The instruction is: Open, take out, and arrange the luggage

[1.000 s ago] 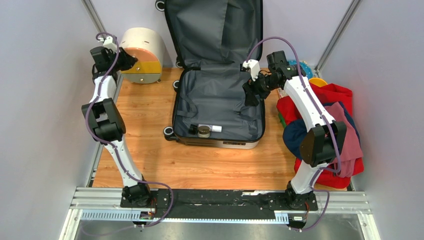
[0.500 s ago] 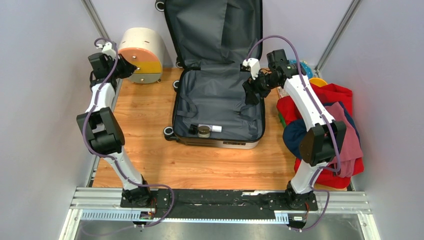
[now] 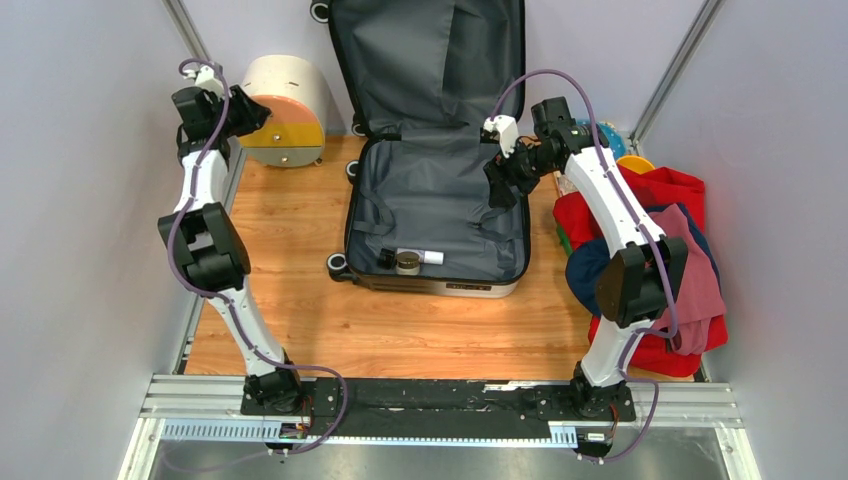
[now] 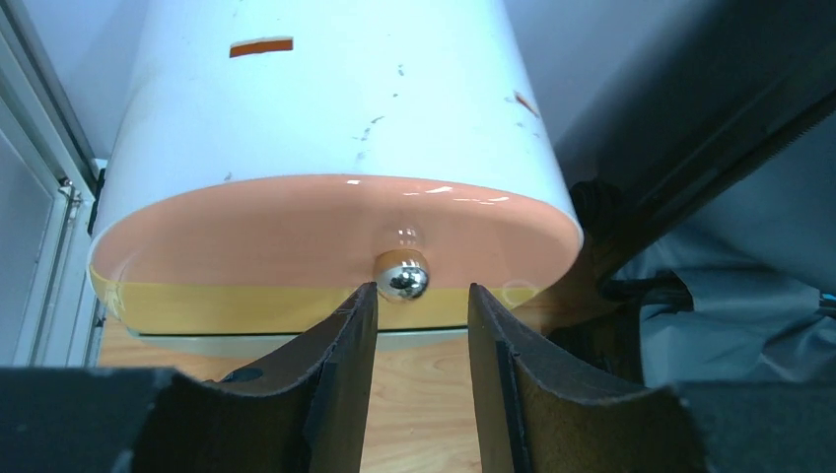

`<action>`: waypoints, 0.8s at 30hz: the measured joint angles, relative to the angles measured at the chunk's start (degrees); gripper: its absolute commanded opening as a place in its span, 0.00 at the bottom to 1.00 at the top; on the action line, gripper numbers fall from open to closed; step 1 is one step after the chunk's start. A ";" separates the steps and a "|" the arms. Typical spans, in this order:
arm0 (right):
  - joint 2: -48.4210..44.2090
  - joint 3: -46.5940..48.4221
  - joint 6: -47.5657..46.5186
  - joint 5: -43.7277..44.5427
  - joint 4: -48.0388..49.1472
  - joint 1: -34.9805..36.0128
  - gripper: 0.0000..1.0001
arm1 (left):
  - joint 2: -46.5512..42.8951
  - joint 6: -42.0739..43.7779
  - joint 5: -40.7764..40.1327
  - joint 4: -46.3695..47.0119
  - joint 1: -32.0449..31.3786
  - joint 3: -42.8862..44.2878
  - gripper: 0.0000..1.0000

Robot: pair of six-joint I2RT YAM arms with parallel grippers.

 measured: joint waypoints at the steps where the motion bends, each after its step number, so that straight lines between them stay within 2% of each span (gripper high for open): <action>1: 0.00 0.09 0.00 0.04 0.00 0.00 0.81 | 0.61 -0.04 -0.09 0.02 0.00 0.39 0.47; 11: 0.02 0.20 -0.02 0.68 0.00 0.00 0.81 | 2.95 -0.26 -2.51 -0.55 -0.35 1.36 0.47; 19: 0.04 0.20 -0.02 1.70 0.00 0.00 0.81 | 4.94 -0.26 -3.69 -0.81 -1.27 5.64 0.47; 24: 0.04 0.20 -0.04 2.62 0.00 0.00 0.81 | 5.51 -0.22 -4.04 -2.01 -1.57 6.21 0.43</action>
